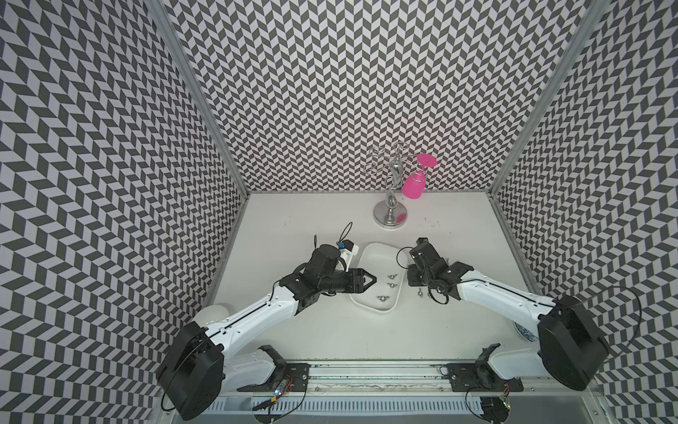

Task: Take out the wing nut from the storage box
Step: Place the wing nut at the center of the board, then pick up the wing nut from the storage box.

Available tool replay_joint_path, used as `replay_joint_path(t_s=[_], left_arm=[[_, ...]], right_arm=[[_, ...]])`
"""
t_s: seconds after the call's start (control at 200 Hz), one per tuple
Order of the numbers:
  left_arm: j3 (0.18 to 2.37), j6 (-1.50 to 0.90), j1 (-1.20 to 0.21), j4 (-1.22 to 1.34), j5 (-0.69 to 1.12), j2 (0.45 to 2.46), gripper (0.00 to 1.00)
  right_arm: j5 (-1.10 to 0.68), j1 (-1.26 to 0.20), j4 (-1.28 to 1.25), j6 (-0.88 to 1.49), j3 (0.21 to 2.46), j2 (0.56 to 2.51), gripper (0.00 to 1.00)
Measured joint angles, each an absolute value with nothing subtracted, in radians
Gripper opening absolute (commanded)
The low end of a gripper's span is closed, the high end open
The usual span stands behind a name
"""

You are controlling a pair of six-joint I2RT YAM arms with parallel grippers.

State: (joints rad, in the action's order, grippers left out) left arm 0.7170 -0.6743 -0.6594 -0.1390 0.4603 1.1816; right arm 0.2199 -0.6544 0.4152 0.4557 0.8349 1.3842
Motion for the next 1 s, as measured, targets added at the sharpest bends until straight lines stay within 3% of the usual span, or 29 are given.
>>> replay_joint_path(t_s=[0.2,0.35,0.581,0.786,1.001], left_arm=[[0.65,-0.678,-0.508,-0.141,0.484,1.133,0.56],[0.57,-0.712,-0.488,-0.145,0.484,1.099,0.54],[0.446,-0.815,-0.488,-0.139,0.482,0.986,0.46],[0.371,-0.888,-0.488,-0.136,0.482,0.865,0.47],[0.368,-0.899,-0.488,-0.136,0.483,0.871,0.47]], right_arm=[[0.194,-0.776,0.432,0.355,1.005,1.515,0.33],[0.192,-0.855,0.47,0.305,1.078,1.644,0.34],[0.252,-0.854,0.559,0.283,1.126,1.727,0.34],[0.297,-0.848,0.582,0.255,1.166,1.77,0.36],[0.323,-0.833,0.621,0.227,1.191,1.809,0.37]])
